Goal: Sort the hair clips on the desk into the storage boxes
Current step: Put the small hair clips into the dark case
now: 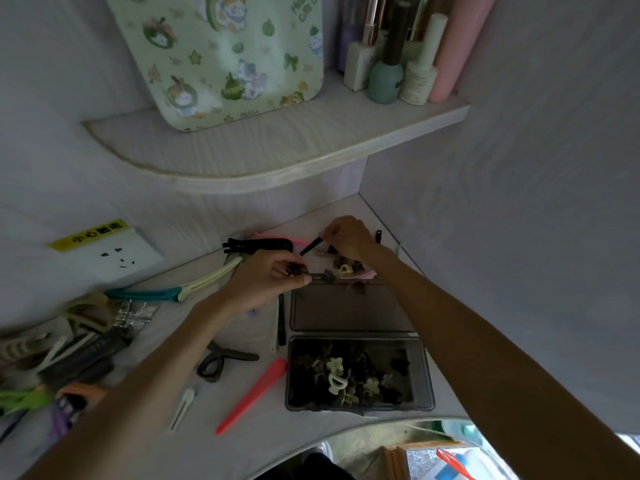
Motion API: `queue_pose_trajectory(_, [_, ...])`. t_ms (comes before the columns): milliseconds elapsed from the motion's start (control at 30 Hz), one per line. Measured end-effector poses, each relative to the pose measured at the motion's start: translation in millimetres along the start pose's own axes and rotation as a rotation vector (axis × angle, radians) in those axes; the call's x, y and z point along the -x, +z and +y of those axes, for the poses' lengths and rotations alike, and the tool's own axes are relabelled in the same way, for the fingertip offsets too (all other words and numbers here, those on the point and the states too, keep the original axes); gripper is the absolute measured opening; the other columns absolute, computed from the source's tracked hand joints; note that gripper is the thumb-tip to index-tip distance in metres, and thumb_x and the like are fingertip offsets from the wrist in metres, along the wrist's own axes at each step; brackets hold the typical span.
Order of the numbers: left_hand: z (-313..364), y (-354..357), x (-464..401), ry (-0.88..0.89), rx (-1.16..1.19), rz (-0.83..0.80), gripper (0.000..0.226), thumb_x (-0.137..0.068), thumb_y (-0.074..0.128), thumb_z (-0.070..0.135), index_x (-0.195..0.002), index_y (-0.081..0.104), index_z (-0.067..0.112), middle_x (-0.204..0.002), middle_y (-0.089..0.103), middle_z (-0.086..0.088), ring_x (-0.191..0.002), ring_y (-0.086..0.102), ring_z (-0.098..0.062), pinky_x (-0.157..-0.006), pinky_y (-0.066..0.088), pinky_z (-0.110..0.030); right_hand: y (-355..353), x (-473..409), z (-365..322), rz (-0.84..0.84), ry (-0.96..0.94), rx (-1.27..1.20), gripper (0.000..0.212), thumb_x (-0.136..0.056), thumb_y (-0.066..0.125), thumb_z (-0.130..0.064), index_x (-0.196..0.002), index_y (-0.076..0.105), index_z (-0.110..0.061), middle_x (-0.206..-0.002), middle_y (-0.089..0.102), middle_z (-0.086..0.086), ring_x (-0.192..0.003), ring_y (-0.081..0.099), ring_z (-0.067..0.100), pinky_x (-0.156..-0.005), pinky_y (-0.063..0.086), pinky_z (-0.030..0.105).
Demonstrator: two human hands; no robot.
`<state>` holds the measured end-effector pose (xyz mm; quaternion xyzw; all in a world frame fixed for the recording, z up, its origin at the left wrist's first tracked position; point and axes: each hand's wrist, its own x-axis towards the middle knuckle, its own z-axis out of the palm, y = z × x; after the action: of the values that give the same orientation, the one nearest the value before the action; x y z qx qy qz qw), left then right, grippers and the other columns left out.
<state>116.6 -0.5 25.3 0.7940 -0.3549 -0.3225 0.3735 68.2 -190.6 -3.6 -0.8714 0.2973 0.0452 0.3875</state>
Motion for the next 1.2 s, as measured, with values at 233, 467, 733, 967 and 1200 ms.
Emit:
queue_pose_trajectory(233, [18.4,4.8,38.6,0.018,-0.034,-0.180,0.034,-0.086,0.054,0.047,-0.101,0.068,0.020,-0.089,0.072,0.006,-0.080,0.069,-0.008,-0.082,0.055,-0.029,-21.5,32.6,12.2,0.091,0.090,-0.137,0.038,-0.091,0.052,-0.041,-0.110,0.059,-0.009,-0.102,0.061,0.004,-0.095,0.057,0.019,-0.082,0.043,0.029])
queue_pose_trajectory(467, [34.1,30.3,65.1,0.101,-0.269,-0.332,0.038,-0.087,0.046,0.055,-0.095,0.066,0.024,-0.083,0.066,0.011,-0.071,0.060,0.000,-0.069,0.047,-0.021,-41.3,122.9,12.6,-0.289,-0.002,-0.448,0.025,-0.090,0.051,0.001,-0.113,0.057,-0.004,-0.087,0.064,0.001,-0.066,0.058,0.007,-0.058,0.050,0.012])
queue_pose_trajectory(733, [41.6,39.6,55.3,0.120,-0.302,-0.449,0.042,-0.076,0.073,0.039,-0.115,0.062,0.028,-0.106,0.067,0.016,-0.089,0.063,0.004,-0.082,0.050,-0.017,-53.5,168.7,28.8,-0.470,-0.070,-0.142,0.022,-0.091,0.052,-0.002,-0.110,0.061,-0.008,-0.097,0.069,0.006,-0.061,0.064,0.005,-0.058,0.051,0.014])
queue_pose_trajectory(967, [29.2,23.3,31.1,0.138,-0.347,-0.134,0.022,-0.092,0.056,0.020,-0.110,0.064,0.029,-0.103,0.063,0.016,-0.093,0.060,0.001,-0.083,0.049,-0.024,-53.7,134.8,29.4,-0.159,-0.105,-0.002,0.026,-0.090,0.051,-0.002,-0.111,0.063,-0.013,-0.111,0.066,0.007,-0.101,0.063,0.020,-0.089,0.049,0.029])
queue_pose_trajectory(1200, [16.6,26.2,-21.7,0.070,-0.457,0.037,0.035,-0.095,0.045,0.011,-0.125,0.057,0.023,-0.125,0.061,-0.005,-0.108,0.062,-0.024,-0.089,0.052,-0.039,-20.8,65.9,30.5,0.032,-0.041,0.179,0.021,-0.090,0.053,-0.019,-0.109,0.059,-0.014,-0.111,0.063,0.011,-0.100,0.060,0.029,-0.074,0.044,0.029])
